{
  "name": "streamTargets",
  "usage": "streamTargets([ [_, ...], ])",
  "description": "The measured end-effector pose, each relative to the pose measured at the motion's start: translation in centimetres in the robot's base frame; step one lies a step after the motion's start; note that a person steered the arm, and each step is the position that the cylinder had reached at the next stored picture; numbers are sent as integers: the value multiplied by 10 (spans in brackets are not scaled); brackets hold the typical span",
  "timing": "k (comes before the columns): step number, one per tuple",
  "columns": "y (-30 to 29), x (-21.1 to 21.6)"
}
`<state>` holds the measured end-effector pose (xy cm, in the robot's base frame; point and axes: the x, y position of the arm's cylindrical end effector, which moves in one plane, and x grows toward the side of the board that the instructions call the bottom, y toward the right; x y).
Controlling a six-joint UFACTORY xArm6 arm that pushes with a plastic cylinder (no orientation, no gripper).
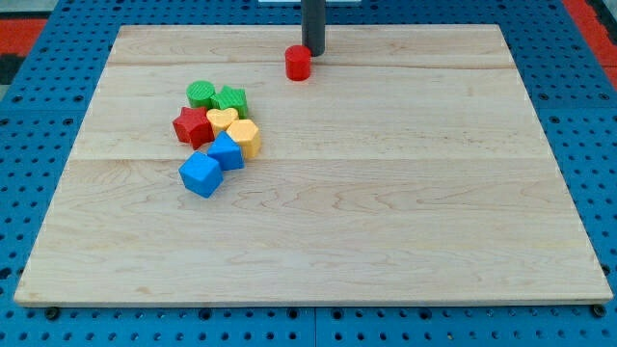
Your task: Move the red circle into the yellow blocks
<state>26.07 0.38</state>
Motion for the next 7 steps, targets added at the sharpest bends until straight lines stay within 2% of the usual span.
streamTargets([
  [2, -39, -8],
  [4, -41, 48],
  [7, -10, 86],
])
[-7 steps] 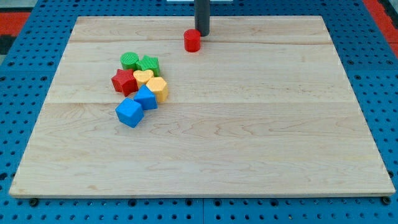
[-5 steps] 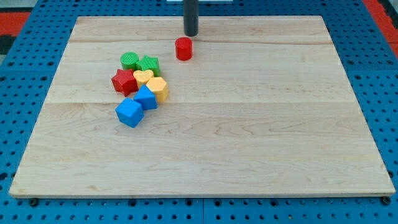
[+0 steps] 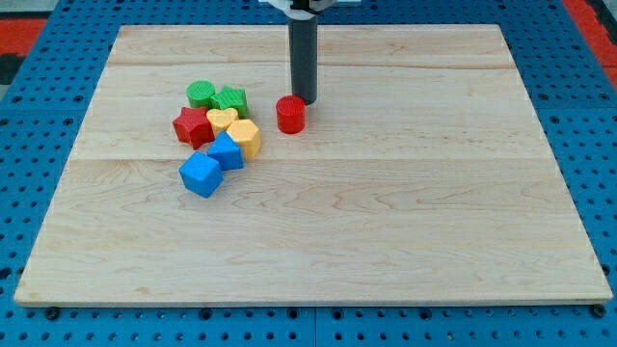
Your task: Move the red circle into the yellow blocks
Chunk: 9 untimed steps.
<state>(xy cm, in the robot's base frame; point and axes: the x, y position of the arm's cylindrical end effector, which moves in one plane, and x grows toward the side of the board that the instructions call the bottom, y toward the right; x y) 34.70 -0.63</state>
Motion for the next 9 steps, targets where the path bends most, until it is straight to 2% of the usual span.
streamTargets([
  [1, -1, 3],
  [2, 26, 4],
  [3, 19, 9],
  [5, -18, 37],
  [6, -60, 39],
  [7, -53, 38],
  [8, -17, 28],
  [9, -8, -12],
])
